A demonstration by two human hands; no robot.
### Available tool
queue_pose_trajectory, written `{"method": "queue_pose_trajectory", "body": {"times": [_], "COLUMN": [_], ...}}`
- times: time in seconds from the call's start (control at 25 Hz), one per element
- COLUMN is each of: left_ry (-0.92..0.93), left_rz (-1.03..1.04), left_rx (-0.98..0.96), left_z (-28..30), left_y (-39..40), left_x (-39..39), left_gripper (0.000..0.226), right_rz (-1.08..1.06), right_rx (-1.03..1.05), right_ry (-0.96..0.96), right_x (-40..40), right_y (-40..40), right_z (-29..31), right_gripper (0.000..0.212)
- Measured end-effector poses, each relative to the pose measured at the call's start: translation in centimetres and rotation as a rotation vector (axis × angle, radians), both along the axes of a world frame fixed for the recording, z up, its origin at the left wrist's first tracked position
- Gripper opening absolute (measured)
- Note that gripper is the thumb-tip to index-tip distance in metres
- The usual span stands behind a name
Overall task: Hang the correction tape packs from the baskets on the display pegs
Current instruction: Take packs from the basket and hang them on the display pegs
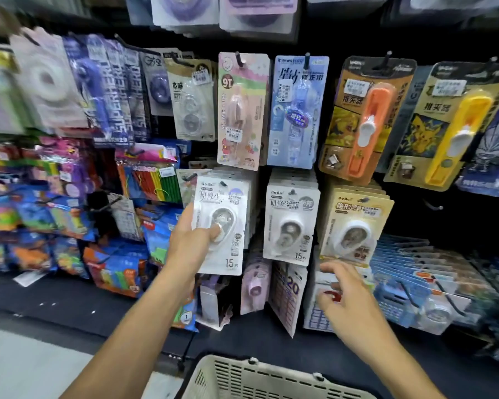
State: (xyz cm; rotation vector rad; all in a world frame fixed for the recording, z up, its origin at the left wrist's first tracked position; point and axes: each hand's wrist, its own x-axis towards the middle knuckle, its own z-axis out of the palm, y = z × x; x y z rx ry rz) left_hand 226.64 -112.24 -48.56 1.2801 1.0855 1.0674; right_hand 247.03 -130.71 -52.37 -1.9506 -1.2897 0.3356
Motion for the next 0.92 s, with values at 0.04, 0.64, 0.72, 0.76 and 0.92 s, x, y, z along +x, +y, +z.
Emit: {"method": "queue_pose_trajectory", "body": {"times": [0.04, 0.64, 0.72, 0.76, 0.92], "left_ry": [0.006, 0.453, 0.629, 0.729, 1.042], "left_rz": [-0.011, 0.004, -0.142, -0.221, -0.552], "left_rx": [0.0, -0.117, -0.085, -0.078, -0.059], "left_z": [-0.1, -9.6, -12.5, -14.2, -16.0], "left_y": [0.4, -4.6, -8.0, -9.3, -11.3], "left_x": [0.0, -2.9, -4.3, -5.0, -4.9], "left_gripper": [0.058, 0.041, 0.03, 0.029, 0.054], "right_rz": [0.012, -0.068, -0.227, -0.285, -0.385], "right_rx": [-0.017, -0.882, -0.884, -0.875, -0.815], "right_ry": [-0.027, -0.09, 0.014, 0.046, 0.146], "right_x": [-0.1, 3.7, 2.5, 1.8, -0.5], "right_y": [0.0, -10.5, -13.4, -14.7, -18.0], "right_z": [-0.3, -15.3, -18.3, -19.7, -22.4], "right_gripper": [0.035, 0.046, 0.049, 0.052, 0.068]}}
